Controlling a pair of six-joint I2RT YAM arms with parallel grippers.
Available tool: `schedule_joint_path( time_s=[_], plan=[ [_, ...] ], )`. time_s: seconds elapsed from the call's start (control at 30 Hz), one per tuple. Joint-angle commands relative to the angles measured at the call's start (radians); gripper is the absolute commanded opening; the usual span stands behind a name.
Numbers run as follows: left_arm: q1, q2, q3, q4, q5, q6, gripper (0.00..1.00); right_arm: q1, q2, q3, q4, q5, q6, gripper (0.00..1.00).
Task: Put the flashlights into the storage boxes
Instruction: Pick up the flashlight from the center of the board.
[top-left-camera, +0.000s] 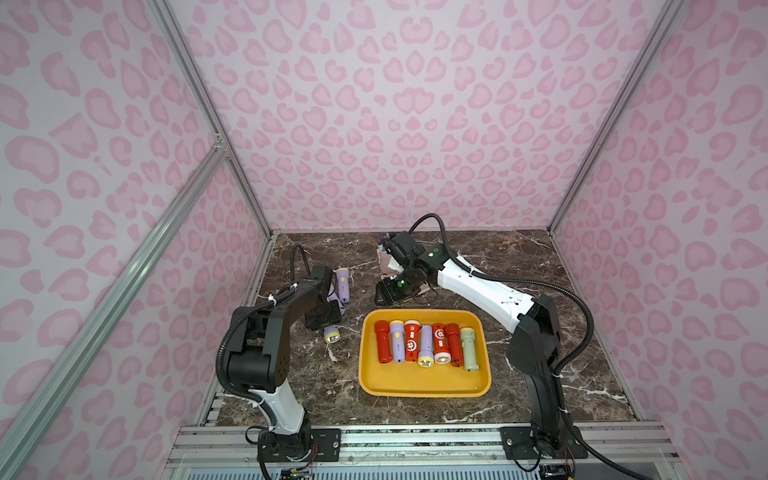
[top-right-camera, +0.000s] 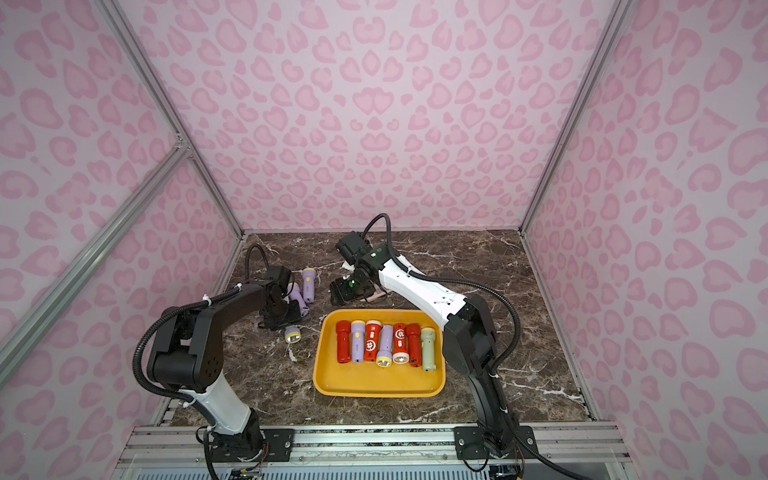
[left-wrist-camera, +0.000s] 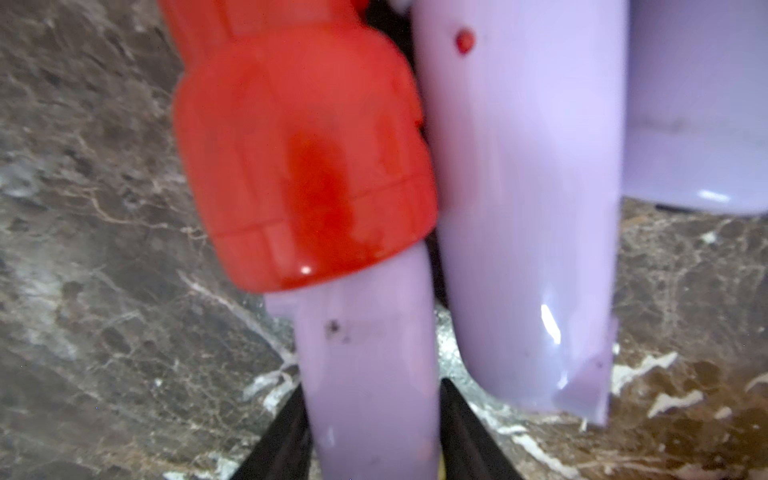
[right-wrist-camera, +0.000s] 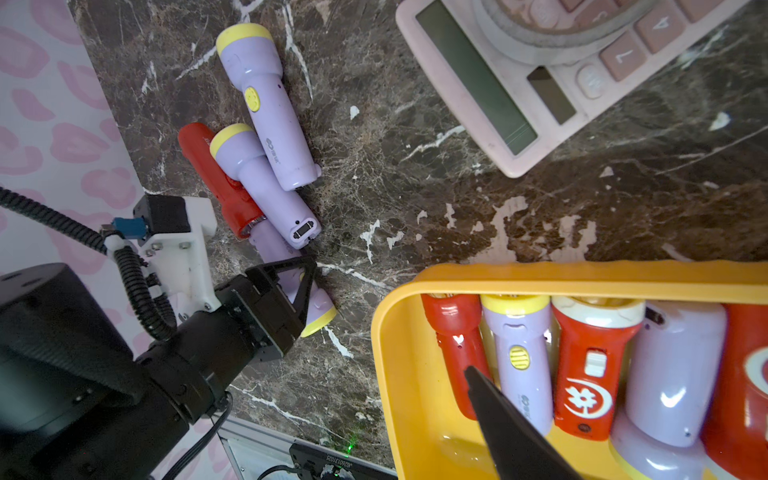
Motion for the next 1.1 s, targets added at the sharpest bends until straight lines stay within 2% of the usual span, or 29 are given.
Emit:
schedule_joint_path(
  time_s=[0.0, 0.33, 0.5, 0.53, 0.67, 0.83, 1.07],
  plan=[
    [0.003, 0.008, 0.015, -0.002, 0.001, 0.004, 0.4, 0.0, -0.017, -0.027, 0.015, 0.023, -0.001, 0.64],
    [0.002, -0.043, 0.046, -0.06, -0.003, 0.024, 0.38, -0.002, -0.069, -0.106, 0.047, 0.043, 0.015, 0.64],
    [0.001, -0.101, 0.054, -0.102, 0.006, 0.027, 0.38, -0.001, -0.088, -0.134, 0.056, 0.051, 0.02, 0.64],
    [0.0, -0.113, 0.056, -0.111, 0.009, 0.027, 0.34, -0.001, -0.093, -0.14, 0.058, 0.053, 0.022, 0.64],
    [-0.012, -0.175, 0.061, -0.154, 0.033, 0.02, 0.33, -0.001, -0.125, -0.19, 0.078, 0.059, 0.028, 0.64],
    [-0.08, -0.245, 0.09, -0.208, 0.046, -0.011, 0.33, -0.003, -0.177, -0.271, 0.107, 0.067, 0.041, 0.64],
    [-0.258, -0.292, 0.156, -0.259, 0.041, -0.087, 0.34, -0.003, -0.274, -0.402, 0.125, 0.107, 0.059, 0.63]
  ],
)
